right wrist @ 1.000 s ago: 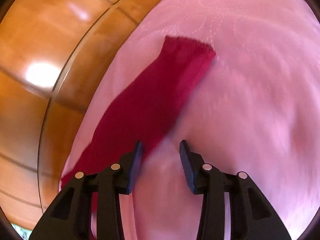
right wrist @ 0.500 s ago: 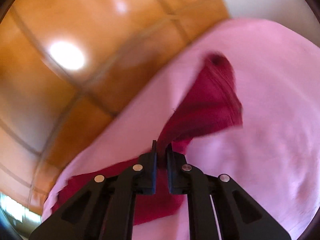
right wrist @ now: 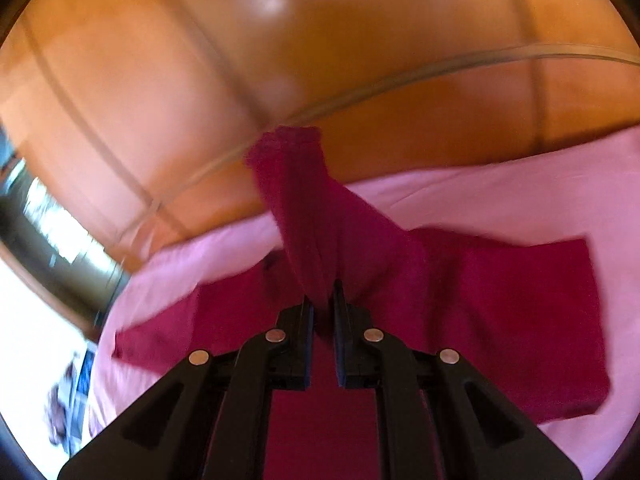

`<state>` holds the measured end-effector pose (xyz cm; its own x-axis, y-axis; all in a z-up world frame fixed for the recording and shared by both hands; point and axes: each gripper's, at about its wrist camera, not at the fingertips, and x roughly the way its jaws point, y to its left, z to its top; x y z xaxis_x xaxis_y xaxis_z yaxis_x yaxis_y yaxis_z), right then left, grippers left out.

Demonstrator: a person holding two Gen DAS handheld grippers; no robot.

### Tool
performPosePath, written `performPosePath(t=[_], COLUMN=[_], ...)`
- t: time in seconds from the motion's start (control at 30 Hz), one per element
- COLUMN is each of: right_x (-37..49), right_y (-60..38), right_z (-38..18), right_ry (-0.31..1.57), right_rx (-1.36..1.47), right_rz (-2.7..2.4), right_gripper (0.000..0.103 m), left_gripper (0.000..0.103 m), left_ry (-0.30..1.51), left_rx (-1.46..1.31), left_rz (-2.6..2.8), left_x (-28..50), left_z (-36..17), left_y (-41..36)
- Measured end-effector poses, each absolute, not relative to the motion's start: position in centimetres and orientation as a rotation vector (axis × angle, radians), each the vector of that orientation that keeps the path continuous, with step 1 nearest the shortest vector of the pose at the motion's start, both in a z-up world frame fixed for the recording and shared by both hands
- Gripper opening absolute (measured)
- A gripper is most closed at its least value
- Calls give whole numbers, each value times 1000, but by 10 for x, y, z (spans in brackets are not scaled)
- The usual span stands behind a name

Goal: Fold small clothes

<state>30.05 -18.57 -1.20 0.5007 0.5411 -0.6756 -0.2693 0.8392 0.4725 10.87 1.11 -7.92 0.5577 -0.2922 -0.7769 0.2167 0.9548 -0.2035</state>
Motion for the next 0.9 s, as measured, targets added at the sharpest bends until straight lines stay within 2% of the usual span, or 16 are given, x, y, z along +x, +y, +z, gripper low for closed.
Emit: performPosePath(t=[0.1,0.13,0.17,0.27,0.37,0.47,0.57,0.73,0.8,0.87,0.9], right_x=[311,312,307,295,280,264,222,200,199,195,193], right_y=[-154,-149,-143,-144,-165,-187,-214,-242,-249,-257,-257], right_z=[-29,-31,-31,-26,-19,-22,-40,-71,-82,-91,-92], right_ry=[974,981,982,956,917,898,918,949,950,919,902], right_rx=[258,247,244,232,266,301,298,284,314,354,365], right_rz=[530,538,548,573,564,534,467,354,335,337,342], right_gripper=[14,24,41,60,75,81,82,83,83,84,85], left_gripper=[99,99,99,99,99,99,99,99,97,88,88], left_ry=[926,919,911,885,870,883,883,896,921,937,952], left_rx=[-111,-124,-137,-186,-240,-254,-285,-322,-342,-348,-345], left_rz=[-298,-296,-289,-308,-297,-277,-267,-249,-261,-278,-280], left_x=[106,105,104,103,107,119,139,194,218,235,248], left_z=[-75,-73,-72,-68,-65,-58,-51,-44,-45,-46,-48], left_y=[14,17,20,31,44,55,65,71,67,62,57])
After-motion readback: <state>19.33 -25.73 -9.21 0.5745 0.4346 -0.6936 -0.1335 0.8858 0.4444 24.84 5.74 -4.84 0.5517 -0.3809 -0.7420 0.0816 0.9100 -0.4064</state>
